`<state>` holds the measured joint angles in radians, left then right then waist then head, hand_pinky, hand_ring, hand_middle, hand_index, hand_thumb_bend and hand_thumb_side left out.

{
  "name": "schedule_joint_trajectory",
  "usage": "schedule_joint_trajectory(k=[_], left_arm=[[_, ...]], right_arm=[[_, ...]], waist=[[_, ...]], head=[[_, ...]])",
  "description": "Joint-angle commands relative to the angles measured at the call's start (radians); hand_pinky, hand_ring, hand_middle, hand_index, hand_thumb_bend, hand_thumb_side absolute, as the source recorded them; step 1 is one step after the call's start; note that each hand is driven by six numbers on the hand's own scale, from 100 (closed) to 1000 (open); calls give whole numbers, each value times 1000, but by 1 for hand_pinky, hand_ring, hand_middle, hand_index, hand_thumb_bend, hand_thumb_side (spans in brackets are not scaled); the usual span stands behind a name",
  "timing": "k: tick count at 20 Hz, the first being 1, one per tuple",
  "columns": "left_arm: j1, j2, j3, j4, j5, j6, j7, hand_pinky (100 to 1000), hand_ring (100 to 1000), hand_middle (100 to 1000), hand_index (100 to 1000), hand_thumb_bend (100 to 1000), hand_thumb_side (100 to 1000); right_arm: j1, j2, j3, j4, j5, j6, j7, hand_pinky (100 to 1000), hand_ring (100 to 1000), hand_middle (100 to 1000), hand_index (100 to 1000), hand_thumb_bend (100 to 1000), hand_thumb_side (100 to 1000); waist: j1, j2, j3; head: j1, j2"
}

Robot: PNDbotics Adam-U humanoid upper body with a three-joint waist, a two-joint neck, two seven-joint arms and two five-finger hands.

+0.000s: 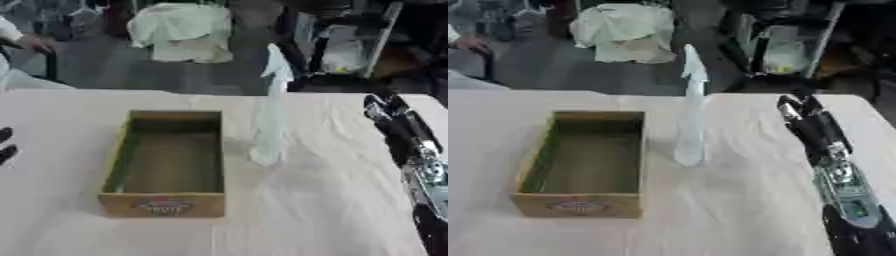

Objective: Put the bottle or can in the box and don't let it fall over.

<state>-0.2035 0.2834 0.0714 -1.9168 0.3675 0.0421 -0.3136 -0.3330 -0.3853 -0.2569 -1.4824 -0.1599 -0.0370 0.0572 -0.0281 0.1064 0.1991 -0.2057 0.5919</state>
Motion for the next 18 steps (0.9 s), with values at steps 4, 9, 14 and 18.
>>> schedule_joint_trajectory(k=[4,9,14,18], left_arm=[[-3,25,-1,-8,-1,2,-2,1000,1000,1000,829,100,798],[6,34,-6,-2,0,5,-7,1000,1000,1000,829,100,796],[14,40,-8,3,1,8,-9,1000,1000,1000,829,100,797],[20,44,-9,8,2,10,-10,1000,1000,1000,829,100,795]], right_arm=[[-28,-70,12,24,-38,0,16,951,1000,1000,998,100,470],[-71,-110,30,137,-114,-14,14,934,1000,1000,992,100,470],[-135,-144,53,284,-176,-72,32,933,1000,1000,999,100,470],[-180,-155,72,391,-220,-113,60,933,1000,1000,1000,100,470]], waist=[[-4,-26,-5],[-13,-47,-11],[-19,-64,-17],[-23,-78,-21]], head=[[-9,12],[-9,33],[-12,49],[-11,62]])
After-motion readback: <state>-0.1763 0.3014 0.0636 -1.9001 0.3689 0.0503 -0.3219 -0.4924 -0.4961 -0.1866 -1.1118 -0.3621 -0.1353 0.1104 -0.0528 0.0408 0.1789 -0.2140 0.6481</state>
